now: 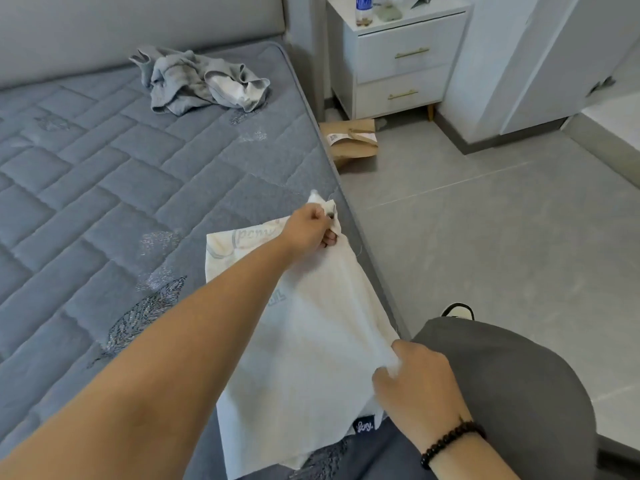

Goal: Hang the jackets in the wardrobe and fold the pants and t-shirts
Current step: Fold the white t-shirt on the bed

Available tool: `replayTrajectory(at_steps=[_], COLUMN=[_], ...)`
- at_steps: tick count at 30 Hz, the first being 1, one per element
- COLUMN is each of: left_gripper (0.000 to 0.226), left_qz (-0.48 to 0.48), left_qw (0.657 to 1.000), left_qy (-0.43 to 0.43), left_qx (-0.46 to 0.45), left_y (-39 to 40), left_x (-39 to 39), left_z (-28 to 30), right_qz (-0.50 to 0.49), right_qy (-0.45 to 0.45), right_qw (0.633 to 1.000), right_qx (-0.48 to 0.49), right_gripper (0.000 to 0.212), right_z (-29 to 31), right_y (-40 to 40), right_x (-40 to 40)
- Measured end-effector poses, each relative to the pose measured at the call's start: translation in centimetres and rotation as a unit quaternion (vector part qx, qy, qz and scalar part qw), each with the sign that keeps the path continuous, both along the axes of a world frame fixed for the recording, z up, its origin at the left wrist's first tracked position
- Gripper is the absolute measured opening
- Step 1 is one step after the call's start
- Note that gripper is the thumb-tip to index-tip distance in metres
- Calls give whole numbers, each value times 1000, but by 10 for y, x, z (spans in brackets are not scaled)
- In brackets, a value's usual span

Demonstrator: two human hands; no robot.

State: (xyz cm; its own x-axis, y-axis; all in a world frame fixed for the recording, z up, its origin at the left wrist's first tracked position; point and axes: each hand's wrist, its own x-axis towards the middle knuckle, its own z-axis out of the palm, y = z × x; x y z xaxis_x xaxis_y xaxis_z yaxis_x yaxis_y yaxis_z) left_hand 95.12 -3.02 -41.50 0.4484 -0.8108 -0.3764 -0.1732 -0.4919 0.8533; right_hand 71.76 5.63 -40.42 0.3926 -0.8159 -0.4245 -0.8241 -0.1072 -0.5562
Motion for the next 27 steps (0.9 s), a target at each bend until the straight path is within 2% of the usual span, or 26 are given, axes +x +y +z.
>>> replayTrajectory(at_steps=[2, 4, 6, 9, 10, 12, 15, 18, 23, 27], left_gripper=[18, 16, 30, 44, 48, 54, 55, 55, 63, 64], left_qz=[-48, -44, -18, 14, 12, -4, -81, -84, 19, 31], left_qw=[999, 998, 993, 968, 961, 944, 887, 870, 883, 891], left_qy=[-9, -46, -99, -213, -248, -328, -450, -481, -454, -444], left_qx=[13, -19, -68, -129, -118, -30, 59, 66, 117, 88], left_y=[6, 21, 52, 118, 142, 186, 224, 230, 238, 247], left_x=[-2, -3, -12, -31, -35, -44, -56, -57, -71, -73], left_z=[-13, -20, -20, -34, -46, -72, -92, -93, -89, -87], right_qz=[45, 84, 95, 80, 85, 89, 75, 64, 42, -7], right_qy=[73, 127, 129, 76, 67, 46, 56, 66, 64, 20], right_qw=[996, 986, 980, 979, 980, 987, 994, 994, 996, 997], right_qx=[-34, -62, -114, -173, -168, -125, -58, -58, -34, 80], right_gripper=[30, 19, 30, 46, 50, 58, 69, 69, 73, 79], right_z=[-2, -2, -7, -14, -17, -26, -37, -41, -39, -35], right_y=[-6, -7, -5, -5, -8, -14, -23, -31, -34, -34], right_x=[-3, -1, 3, 15, 20, 30, 40, 43, 38, 27])
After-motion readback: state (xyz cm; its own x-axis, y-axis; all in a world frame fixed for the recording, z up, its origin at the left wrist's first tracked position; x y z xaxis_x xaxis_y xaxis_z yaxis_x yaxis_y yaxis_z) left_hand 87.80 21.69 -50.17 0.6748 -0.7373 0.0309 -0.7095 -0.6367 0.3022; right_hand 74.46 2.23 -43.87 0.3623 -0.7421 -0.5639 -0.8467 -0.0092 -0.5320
